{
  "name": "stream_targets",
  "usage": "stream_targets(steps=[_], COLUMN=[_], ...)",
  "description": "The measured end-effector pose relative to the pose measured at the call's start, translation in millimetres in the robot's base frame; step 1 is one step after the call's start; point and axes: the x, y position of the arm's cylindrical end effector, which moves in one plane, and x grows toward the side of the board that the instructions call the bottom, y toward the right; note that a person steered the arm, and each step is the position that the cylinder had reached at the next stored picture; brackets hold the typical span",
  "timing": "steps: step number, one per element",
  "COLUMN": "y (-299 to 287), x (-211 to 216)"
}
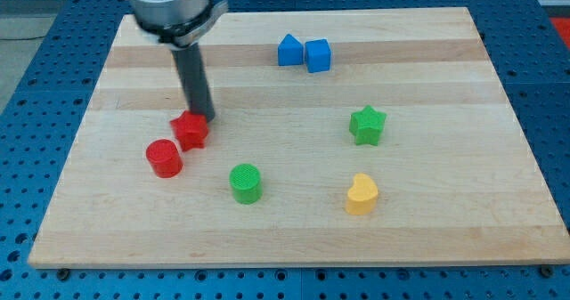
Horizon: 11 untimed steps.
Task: Push the yellow hexagon towards the top of the green circle
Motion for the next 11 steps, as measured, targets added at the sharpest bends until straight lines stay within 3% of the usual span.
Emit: stream_targets(steps=[1,2,4,5,7,9,10,11], y=[-14.6,-21.4,-90.2,-59.3,-10.0,-12.6,40.2,69.4], x=[25.5,1.2,-132.4,-155.6,-54.4,-103.2,-80.2,-20.7])
